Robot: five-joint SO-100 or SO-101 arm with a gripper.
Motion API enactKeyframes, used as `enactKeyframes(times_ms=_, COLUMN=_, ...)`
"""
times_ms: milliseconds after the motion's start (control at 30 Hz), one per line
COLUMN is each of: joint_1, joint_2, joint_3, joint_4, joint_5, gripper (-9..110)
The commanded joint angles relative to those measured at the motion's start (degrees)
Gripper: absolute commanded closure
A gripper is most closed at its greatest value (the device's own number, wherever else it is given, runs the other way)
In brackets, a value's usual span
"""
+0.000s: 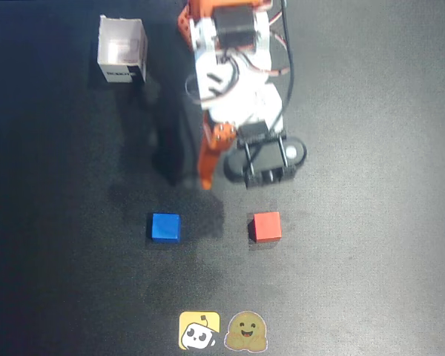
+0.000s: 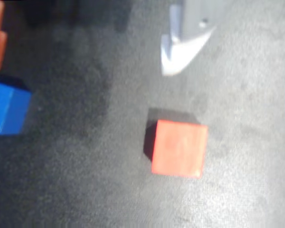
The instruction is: Put the red cube on top of the blue cube.
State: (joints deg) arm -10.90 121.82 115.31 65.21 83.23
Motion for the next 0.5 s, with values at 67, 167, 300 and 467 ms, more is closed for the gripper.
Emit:
enactKeyframes(times_ms=67, joint_1=-0.26, joint_2=-1.14, joint_3=-4.22, joint_4=-4.13, joint_5=0.26, gripper=75)
enactKeyframes(times_ms=167, joint_1=-0.26, joint_2=-1.93, joint_3=-5.19, joint_4=-5.80, joint_5=0.18, gripper=75)
enactKeyframes(times_ms=300, joint_1=-0.18, joint_2=-9.05, joint_3=-12.57, joint_4=3.78, joint_5=0.70, gripper=75)
enactKeyframes(times_ms=467, joint_1=0.62, joint_2=-20.21, joint_3=-24.96, joint_4=16.26, joint_5=0.44, gripper=75)
